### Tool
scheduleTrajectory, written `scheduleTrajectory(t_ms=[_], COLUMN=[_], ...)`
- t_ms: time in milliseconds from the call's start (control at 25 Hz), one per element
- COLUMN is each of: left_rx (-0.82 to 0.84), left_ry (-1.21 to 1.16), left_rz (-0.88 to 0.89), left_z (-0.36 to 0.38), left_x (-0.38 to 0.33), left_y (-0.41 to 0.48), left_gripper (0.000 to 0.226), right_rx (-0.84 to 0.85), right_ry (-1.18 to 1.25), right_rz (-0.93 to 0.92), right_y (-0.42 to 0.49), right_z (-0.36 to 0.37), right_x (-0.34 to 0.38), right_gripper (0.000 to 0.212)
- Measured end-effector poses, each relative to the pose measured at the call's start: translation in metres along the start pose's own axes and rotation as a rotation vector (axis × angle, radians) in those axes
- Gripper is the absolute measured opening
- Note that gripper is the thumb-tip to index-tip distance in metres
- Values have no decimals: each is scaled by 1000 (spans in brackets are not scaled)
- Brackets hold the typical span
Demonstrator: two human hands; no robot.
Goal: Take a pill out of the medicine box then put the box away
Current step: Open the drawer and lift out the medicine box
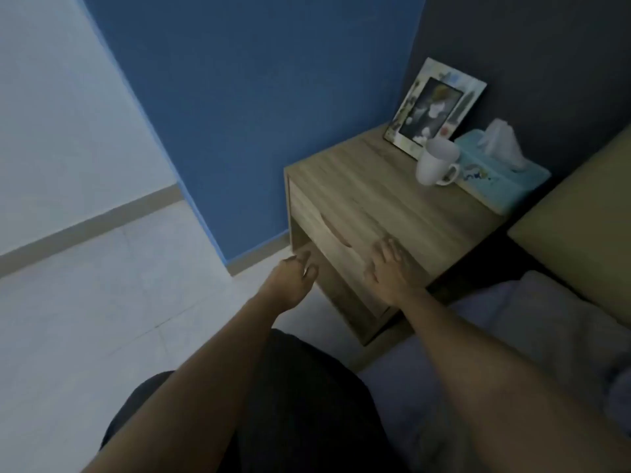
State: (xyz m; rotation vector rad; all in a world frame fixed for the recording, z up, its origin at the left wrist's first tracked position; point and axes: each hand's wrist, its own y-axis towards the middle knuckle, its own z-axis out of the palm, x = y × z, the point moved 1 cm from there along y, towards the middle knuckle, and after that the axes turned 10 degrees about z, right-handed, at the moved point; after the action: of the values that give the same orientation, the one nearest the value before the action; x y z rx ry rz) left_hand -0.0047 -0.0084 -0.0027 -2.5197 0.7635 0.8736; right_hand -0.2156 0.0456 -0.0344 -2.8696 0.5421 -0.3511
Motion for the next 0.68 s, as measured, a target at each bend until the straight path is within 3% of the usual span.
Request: scheduleTrajectory(t_ms=[120, 400, 560, 680], left_rx=[-38, -48, -44, -53], left_ry=[-130, -461, -597, -572], left_rz=[-61, -310, -406, -414], left_z=[20, 51, 72, 82], left_x=[13, 46, 50, 50], left_y=[36, 118, 152, 164], left_gripper=[52, 35, 53, 55], right_rx=[-90, -98, -148, -140], right_ry=[-18, 4, -11, -12], right_rz=[35, -24, -29, -17], right_y=[35, 71, 75, 75], right_z=[9, 29, 36, 36], right_x=[-13, -27, -27, -26], right_gripper=[56, 65, 67, 67])
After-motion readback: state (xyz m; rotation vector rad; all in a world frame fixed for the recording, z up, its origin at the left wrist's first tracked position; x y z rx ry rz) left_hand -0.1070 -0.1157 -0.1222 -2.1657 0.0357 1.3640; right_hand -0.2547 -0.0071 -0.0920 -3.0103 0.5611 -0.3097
